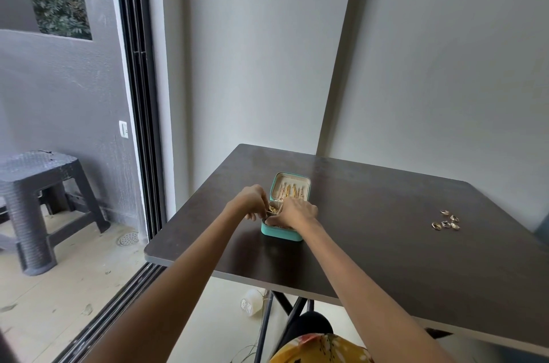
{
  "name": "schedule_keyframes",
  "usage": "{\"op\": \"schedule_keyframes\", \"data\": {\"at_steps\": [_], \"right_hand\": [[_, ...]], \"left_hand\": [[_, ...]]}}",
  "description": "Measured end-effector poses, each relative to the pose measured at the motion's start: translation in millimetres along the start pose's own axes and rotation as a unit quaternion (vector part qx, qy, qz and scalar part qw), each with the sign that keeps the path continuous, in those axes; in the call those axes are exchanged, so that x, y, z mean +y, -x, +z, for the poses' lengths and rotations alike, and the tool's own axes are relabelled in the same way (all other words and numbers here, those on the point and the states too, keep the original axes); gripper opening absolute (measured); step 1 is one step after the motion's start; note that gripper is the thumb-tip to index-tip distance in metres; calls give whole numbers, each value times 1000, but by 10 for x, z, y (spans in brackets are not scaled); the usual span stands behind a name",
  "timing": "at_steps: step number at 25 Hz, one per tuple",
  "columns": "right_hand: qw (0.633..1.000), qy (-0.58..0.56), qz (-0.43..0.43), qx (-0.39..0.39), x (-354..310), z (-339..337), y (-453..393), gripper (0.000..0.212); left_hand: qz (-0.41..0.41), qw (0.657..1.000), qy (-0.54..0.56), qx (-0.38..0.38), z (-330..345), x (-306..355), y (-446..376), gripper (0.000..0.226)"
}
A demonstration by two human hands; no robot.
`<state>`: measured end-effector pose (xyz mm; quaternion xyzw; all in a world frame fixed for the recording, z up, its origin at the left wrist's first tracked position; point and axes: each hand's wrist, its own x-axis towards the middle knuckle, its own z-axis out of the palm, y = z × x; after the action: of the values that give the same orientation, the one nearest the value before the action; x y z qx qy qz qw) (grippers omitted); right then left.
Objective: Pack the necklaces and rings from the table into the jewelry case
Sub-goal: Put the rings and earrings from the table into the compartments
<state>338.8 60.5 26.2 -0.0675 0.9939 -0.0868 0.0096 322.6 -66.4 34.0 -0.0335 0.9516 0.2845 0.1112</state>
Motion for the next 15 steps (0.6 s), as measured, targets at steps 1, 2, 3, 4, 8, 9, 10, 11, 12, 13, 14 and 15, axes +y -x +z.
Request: {"op": "schedule_keyframes", "data": {"at_steps": [1,2,3,4,8,9,10,11,12,13,14,15], "right_hand": [[1000,2,2,1,-6,3,-6,64],[1000,2,5,0,-5,-4,-8,62],[1000,3,5,-4,1,-19,-7,60],[1000,4,4,-7,12,-32,-10,58],[999,-26,1,-40,97,-46,-18,53],[997,-50,3,-54,119,-32,-39,51],[995,-80,4,-64,137,-21,-61,47],[991,-113,5,-65,148,-30,-69,41],[988,-141,7,-57,159,-56,-78,35],[986,-158,8,-46,174,-88,-90,30],[986,-162,6,-39,190,-123,-95,27],[987,-158,0,-40,207,-156,-95,25]], "left_hand": [[2,1000,-1,5,4,1,-5,26],[5,1000,-2,8,5,6,-9,27],[7,1000,-3,8,5,11,-15,27],[10,1000,-8,8,5,8,-21,27],[18,999,-26,14,23,25,-35,26],[20,999,-27,16,33,33,-37,26],[23,999,-29,20,44,38,-38,25],[27,999,-31,26,55,41,-39,23],[31,998,-32,32,68,35,-43,21],[35,998,-33,40,83,25,-50,19],[37,997,-35,52,100,13,-60,18],[36,996,-39,65,116,6,-63,18]]}}
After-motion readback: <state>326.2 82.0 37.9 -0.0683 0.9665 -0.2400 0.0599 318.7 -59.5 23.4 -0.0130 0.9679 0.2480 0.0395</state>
